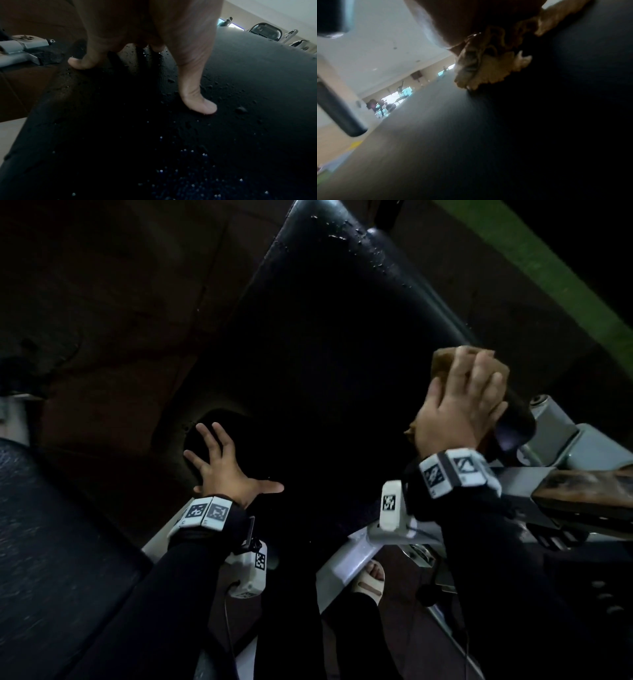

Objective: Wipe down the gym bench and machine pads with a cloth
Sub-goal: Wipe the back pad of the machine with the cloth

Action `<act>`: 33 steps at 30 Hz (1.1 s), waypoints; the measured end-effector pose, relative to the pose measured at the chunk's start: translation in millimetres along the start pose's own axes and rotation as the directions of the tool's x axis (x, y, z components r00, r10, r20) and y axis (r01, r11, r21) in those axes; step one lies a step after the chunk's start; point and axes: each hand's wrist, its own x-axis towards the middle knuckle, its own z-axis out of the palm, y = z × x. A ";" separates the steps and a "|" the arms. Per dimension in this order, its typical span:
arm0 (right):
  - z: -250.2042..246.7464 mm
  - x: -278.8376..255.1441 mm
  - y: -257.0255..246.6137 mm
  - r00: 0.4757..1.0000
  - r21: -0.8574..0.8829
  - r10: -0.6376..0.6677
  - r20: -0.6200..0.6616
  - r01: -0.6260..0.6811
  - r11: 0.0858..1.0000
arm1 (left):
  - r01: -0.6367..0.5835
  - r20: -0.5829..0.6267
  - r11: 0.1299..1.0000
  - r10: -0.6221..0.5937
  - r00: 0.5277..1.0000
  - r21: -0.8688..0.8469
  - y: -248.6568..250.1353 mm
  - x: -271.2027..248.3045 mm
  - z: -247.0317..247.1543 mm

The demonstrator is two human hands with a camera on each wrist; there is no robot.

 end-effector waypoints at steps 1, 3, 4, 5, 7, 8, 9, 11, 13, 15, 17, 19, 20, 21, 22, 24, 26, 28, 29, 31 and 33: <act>0.2 -13.8 3.4 0.999 -0.011 -0.035 0.026 0.035 0.999 | 0.001 0.001 1.000 -0.001 1.000 -0.001 0.4 -0.2 -0.2; -1.3 -37.2 16.8 0.998 -0.020 -0.027 0.053 0.028 0.999 | 0.003 0.001 1.000 -0.003 1.000 -0.003 1.1 -1.1 -0.4; -3.1 -44.6 25.1 0.998 -0.017 0.004 0.056 -0.003 1.000 | 0.003 0.000 1.000 -0.003 1.000 -0.004 1.4 -1.5 -0.6; -5.4 -48.6 32.1 0.998 -0.008 0.041 0.052 -0.041 0.999 | 0.002 0.001 1.000 -0.002 1.000 -0.007 1.7 -2.2 -0.9; -9.5 -45.9 38.4 0.994 0.017 0.108 0.022 -0.108 0.994 | -0.002 0.007 1.000 0.002 1.000 -0.016 2.1 -3.4 -1.7; -10.5 -41.1 37.8 0.991 0.026 0.137 0.001 -0.137 0.990 | -0.003 0.011 1.000 0.003 1.000 -0.020 2.5 -3.9 -1.9; -11.3 -34.2 35.9 0.986 0.031 0.168 -0.020 -0.168 0.985 | -0.002 0.014 1.000 0.002 1.000 -0.023 3.3 -4.3 -2.1; -12.7 -14.9 28.6 0.968 0.048 0.250 -0.039 -0.248 0.968 | 0.002 0.016 1.000 -0.002 1.000 -0.021 4.5 -4.9 -2.5; -15.3 8.0 17.4 0.944 0.068 0.330 -0.018 -0.328 0.942 | 0.004 0.014 1.000 -0.004 1.000 -0.016 5.1 -5.0 -3.1; -17.4 25.5 3.3 0.943 0.073 0.332 0.023 -0.333 0.940 | 0.005 0.019 1.000 -0.004 1.000 -0.022 4.9 -4.9 -3.5; -18.1 30.6 -10.3 0.972 0.058 0.226 0.059 -0.229 0.972 | 0.000 0.027 1.000 0.001 1.000 -0.028 4.7 -4.4 -2.9; -18.5 21.9 -18.5 0.994 0.041 0.077 0.081 -0.080 0.996 | 0.002 0.028 1.000 -0.001 1.000 -0.031 4.6 -3.9 -2.7; -18.7 14.2 -19.2 0.994 0.039 0.020 0.107 -0.024 0.999 | 0.004 0.025 1.000 -0.003 1.000 -0.030 4.3 -3.8 -2.8; -18.7 5.0 -17.0 0.991 0.045 -0.015 0.137 0.009 0.999 | 0.006 0.024 1.000 -0.005 1.000 -0.027 4.1 -3.7 -2.6; -18.8 -4.7 -12.2 0.987 0.055 -0.030 0.158 0.021 0.998 | 0.007 0.024 1.000 -0.007 1.000 -0.025 4.1 -3.7 -2.6; -19.6 -21.9 2.0 0.987 0.060 -0.022 0.159 0.013 0.998 | 0.004 0.022 1.000 -0.003 1.000 -0.021 3.3 -3.3 -2.7; -21.7 -27.1 15.2 0.991 0.042 0.022 0.129 -0.028 0.999 | -0.004 0.022 1.000 0.004 1.000 -0.016 2.3 -2.6 -2.4; -24.2 -18.6 21.9 0.990 0.032 0.104 0.097 -0.108 0.994 | -0.001 0.025 1.000 0.001 1.000 -0.011 1.9 -1.9 -2.4; -25.4 -10.6 22.1 0.985 0.028 0.152 0.083 -0.155 0.988 | 0.000 0.025 1.000 0.000 1.000 -0.006 1.8 -1.7 -2.5; -27.4 7.7 16.7 0.972 0.011 0.222 0.078 -0.223 0.975 | -0.004 0.027 1.000 0.004 1.000 -0.001 1.3 -1.6 -2.6; -27.5 23.5 4.9 0.973 0.009 0.205 0.104 -0.207 0.978 | -0.007 0.031 1.000 0.007 0.999 -0.001 1.2 -1.1 -2.7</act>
